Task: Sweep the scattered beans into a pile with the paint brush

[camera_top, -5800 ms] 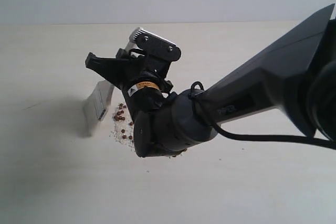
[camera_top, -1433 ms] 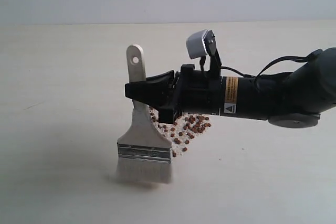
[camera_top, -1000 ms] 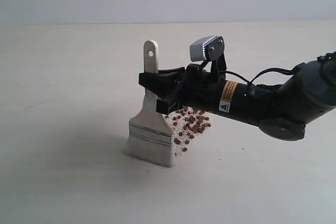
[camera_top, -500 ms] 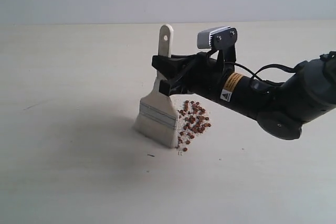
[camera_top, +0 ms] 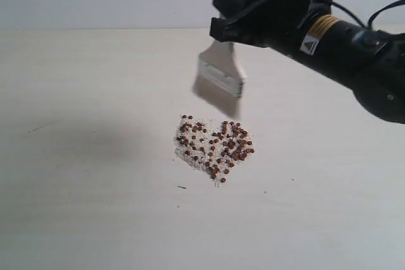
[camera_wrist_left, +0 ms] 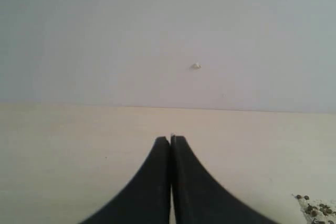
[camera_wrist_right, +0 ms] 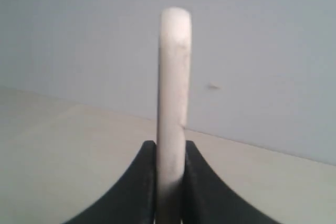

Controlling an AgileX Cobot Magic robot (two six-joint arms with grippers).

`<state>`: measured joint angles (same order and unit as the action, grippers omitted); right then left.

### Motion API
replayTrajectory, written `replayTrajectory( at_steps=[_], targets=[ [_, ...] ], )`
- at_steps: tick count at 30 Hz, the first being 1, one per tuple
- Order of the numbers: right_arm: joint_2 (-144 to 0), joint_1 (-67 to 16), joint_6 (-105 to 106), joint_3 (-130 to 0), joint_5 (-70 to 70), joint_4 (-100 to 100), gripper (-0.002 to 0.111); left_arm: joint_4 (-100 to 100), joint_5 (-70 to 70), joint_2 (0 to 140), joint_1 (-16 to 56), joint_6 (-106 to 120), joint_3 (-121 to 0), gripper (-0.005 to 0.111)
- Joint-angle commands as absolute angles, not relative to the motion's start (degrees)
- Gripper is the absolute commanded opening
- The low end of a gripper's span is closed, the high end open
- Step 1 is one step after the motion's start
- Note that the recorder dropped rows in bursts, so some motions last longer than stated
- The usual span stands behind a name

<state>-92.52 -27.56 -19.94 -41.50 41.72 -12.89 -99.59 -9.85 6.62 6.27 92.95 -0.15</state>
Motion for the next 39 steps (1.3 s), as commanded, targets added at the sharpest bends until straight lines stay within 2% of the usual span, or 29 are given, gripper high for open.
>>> replayTrajectory(
  at_steps=[1,5,8,10,15,20,31,39],
  targets=[
    [-86.43,-27.22,17.07,-41.58,25.79,21.32,0.0,-99.95,-9.76,6.34,6.51,92.95,0.0,0.0],
    [-85.61,-28.4,52.73,-41.37,31.45,56.33,0.0,-99.95,-9.76,6.34,6.51,92.95,0.0,0.0],
    [-86.18,-32.63,67.38,-40.72,41.51,69.29,0.0,-99.95,-9.76,6.34,6.51,92.95,0.0,0.0],
    [-86.75,-36.34,69.02,-39.9,48.27,71.49,0.0,-99.95,-9.76,6.34,6.51,92.95,0.0,0.0],
    [-90.79,-46.15,61.12,-39.31,59.24,71.37,0.0,-99.95,-9.76,6.34,6.51,92.95,0.0,0.0],
    [-99.34,-51.14,51.74,-39.31,66.95,68.95,0.0,-99.95,-9.76,6.34,6.51,92.95,0.0,0.0],
    [-113.85,-51.28,33.54,-39.31,68.43,58.88,0.0,-99.95,-9.87,6.34,6.51,92.95,0.0,0.0],
    [-114.12,-51.28,27.87,-43.23,58.26,51.59,0.0,-99.95,-9.87,6.34,6.51,92.95,0.0,0.0]
  ],
)
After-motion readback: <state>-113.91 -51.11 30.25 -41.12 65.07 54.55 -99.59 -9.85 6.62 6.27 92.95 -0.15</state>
